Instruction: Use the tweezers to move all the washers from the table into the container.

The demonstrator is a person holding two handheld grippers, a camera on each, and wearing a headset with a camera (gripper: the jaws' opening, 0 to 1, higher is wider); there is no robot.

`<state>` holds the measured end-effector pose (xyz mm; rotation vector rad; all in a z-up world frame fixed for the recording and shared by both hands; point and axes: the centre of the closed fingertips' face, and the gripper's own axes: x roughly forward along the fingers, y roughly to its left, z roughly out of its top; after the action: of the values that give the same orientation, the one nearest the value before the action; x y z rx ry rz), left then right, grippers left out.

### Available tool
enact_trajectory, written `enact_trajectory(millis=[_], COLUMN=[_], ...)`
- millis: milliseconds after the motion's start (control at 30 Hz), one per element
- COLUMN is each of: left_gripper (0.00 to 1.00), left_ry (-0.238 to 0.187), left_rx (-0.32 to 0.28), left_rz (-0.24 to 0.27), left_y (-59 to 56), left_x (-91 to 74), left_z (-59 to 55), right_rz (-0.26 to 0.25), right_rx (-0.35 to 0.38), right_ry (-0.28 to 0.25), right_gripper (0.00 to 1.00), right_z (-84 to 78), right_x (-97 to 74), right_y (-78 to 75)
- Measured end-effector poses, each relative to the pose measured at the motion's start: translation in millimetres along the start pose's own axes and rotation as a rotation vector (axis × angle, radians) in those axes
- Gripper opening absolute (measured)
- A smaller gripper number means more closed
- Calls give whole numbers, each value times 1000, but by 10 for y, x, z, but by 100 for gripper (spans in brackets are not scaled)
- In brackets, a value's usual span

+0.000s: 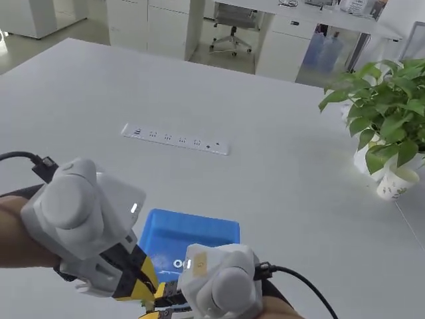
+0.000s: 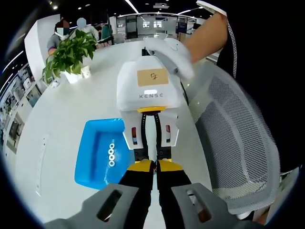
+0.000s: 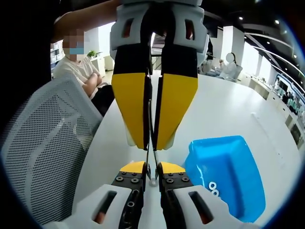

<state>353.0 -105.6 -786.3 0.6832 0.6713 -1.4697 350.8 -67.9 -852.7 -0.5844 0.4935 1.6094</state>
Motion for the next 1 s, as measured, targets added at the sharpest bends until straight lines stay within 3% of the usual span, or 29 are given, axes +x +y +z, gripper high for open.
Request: enact_trajectory(millis=[533,1000], left_gripper=[6,6], left_ry=[-3,-12], left_rx=[-15,-17], left_rz=[-9,-19], left_y=[-16,-5], left_x=[63,73], left_z=[-99,-62], right_rz=[18,14], right_rx=[10,3], right_ry=[6,10], right_gripper=[11,11], right_z=[-67,-67], right_x=[89,73], right_y=[43,34])
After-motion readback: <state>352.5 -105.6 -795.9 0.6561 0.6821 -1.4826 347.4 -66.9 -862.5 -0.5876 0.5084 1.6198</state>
